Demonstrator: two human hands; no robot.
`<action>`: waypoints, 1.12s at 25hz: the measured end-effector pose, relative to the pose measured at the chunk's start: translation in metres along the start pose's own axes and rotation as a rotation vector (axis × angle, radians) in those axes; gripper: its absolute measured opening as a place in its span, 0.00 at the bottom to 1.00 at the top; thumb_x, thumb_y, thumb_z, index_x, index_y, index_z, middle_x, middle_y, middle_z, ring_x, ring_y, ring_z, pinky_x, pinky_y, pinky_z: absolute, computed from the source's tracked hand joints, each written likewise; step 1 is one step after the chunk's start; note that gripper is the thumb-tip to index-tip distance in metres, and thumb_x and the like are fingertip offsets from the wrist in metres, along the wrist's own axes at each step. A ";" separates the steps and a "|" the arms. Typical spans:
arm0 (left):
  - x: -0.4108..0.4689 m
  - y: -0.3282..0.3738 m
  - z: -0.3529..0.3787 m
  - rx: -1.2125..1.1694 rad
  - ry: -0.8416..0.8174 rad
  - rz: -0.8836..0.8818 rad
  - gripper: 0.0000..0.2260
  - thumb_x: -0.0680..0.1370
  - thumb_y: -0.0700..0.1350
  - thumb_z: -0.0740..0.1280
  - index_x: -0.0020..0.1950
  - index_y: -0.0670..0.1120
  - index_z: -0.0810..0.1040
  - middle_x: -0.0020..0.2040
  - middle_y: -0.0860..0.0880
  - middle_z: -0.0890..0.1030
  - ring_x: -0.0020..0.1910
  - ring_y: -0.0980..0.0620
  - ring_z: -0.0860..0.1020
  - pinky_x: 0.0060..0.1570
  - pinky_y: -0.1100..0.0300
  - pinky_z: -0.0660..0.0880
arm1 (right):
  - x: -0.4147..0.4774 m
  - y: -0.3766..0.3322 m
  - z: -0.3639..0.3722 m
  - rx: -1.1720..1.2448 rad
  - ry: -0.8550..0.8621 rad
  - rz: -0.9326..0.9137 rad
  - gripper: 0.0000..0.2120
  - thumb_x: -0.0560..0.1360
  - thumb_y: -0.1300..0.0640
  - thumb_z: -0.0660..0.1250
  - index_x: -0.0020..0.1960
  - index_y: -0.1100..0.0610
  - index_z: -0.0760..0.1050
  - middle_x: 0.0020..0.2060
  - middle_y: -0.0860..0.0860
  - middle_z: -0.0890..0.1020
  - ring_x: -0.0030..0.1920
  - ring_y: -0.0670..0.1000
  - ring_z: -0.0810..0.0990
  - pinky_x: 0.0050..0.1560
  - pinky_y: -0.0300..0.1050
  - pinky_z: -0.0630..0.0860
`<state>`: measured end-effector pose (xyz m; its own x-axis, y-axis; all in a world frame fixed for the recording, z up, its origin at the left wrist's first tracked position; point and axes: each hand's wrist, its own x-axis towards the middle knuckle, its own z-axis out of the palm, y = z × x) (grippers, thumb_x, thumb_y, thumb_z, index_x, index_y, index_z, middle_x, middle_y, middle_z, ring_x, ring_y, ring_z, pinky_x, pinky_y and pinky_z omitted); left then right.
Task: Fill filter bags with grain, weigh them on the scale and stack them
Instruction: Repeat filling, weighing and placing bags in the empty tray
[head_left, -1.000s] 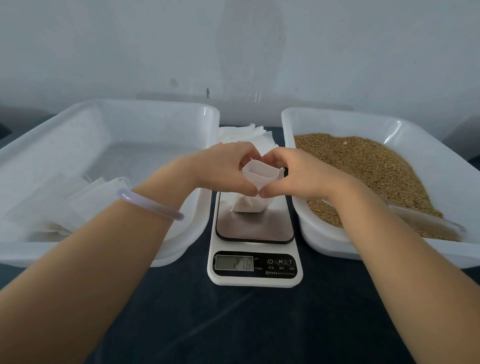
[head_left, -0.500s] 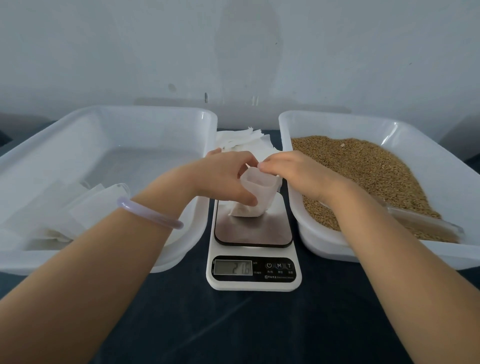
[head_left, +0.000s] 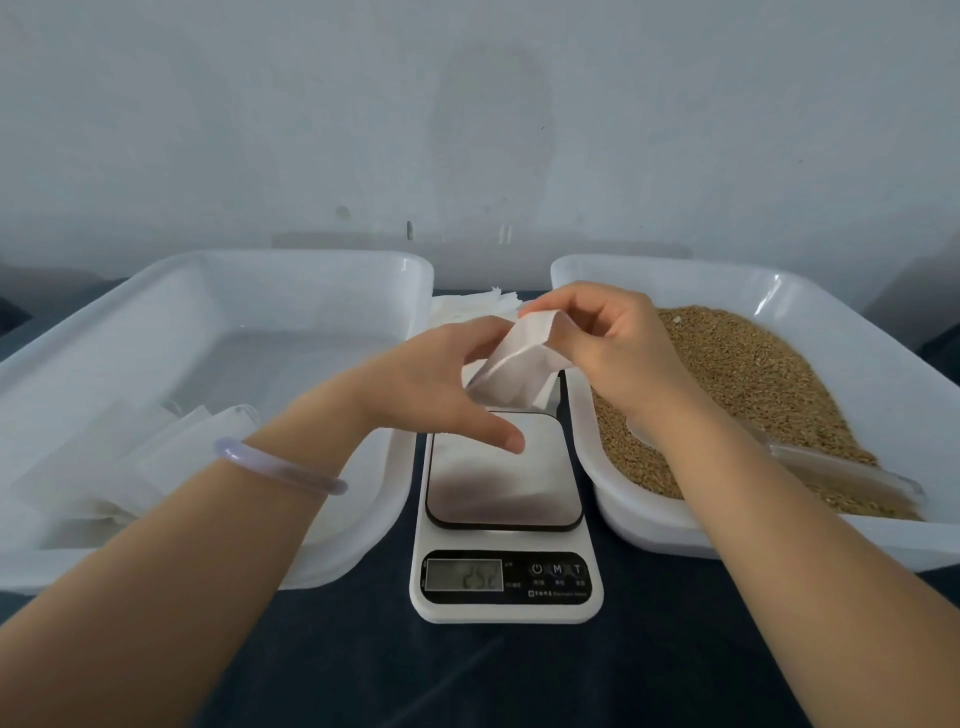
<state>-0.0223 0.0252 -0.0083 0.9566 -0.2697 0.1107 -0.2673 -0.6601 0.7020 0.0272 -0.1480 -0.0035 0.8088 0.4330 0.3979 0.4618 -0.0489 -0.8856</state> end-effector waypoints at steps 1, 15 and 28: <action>-0.001 0.001 -0.001 -0.092 -0.008 0.025 0.35 0.57 0.51 0.80 0.60 0.46 0.72 0.51 0.52 0.79 0.51 0.54 0.77 0.54 0.56 0.74 | 0.000 -0.001 0.000 0.041 0.028 -0.013 0.13 0.75 0.65 0.66 0.39 0.49 0.81 0.34 0.50 0.82 0.36 0.47 0.78 0.38 0.36 0.74; 0.009 0.003 0.012 -0.046 0.025 -0.001 0.14 0.68 0.35 0.72 0.39 0.52 0.71 0.33 0.54 0.74 0.32 0.55 0.73 0.33 0.63 0.72 | 0.005 -0.001 -0.023 0.060 0.059 0.091 0.05 0.75 0.56 0.68 0.43 0.49 0.82 0.37 0.46 0.84 0.35 0.44 0.79 0.35 0.37 0.75; 0.009 -0.001 0.011 -0.273 0.097 -0.019 0.11 0.63 0.41 0.71 0.35 0.54 0.73 0.28 0.56 0.74 0.28 0.57 0.72 0.30 0.63 0.71 | -0.056 0.045 -0.170 -1.105 -0.411 0.599 0.07 0.70 0.50 0.73 0.43 0.43 0.75 0.44 0.42 0.79 0.45 0.41 0.77 0.45 0.37 0.72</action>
<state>-0.0147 0.0155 -0.0155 0.9712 -0.1822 0.1533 -0.2208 -0.4477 0.8665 0.0648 -0.3278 -0.0251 0.9124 0.3172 -0.2588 0.2835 -0.9456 -0.1597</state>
